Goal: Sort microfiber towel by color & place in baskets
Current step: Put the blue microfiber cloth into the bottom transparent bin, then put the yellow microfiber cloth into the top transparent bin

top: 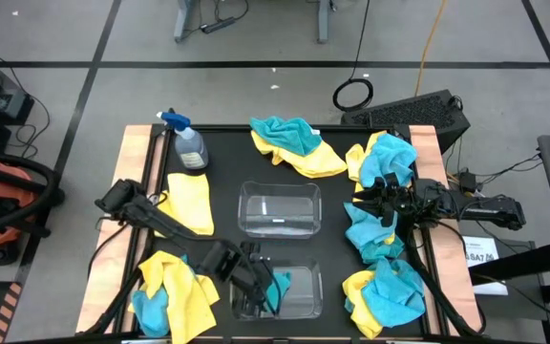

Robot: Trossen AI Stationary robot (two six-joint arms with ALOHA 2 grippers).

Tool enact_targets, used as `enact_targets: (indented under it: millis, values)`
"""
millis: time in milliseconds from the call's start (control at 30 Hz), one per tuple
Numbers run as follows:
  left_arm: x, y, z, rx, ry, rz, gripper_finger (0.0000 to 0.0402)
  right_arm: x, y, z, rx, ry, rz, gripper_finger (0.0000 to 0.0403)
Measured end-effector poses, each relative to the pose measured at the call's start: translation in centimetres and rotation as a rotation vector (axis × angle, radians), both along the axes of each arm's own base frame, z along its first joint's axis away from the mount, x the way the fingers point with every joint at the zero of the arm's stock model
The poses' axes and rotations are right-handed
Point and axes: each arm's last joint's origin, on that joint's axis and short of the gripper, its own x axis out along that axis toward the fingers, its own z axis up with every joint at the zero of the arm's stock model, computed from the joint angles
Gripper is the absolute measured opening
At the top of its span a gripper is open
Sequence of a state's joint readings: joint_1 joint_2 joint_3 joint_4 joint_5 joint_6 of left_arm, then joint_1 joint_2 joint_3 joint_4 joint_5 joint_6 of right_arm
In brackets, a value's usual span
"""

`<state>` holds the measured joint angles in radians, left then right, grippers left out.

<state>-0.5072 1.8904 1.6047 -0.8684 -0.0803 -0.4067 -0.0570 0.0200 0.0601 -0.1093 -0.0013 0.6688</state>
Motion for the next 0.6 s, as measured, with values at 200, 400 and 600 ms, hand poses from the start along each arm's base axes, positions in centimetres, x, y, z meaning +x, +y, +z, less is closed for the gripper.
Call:
enact_targets:
  millis: [200,400,600]
  values:
    - [-0.2,0.4,1.0,-0.056,-0.006,-0.015,0.0214,0.0,0.0,0.0,0.000,0.000,0.000,0.0215]
    - [-1.3,1.0,3.4,-0.118,-0.029,-0.052,0.0245,0.0,0.0,0.0,0.000,0.000,0.000,0.0215]
    - [-3.7,1.3,5.6,-0.135,-0.004,-0.027,0.0246,0.0,0.0,0.0,0.000,0.000,0.000,0.0215]
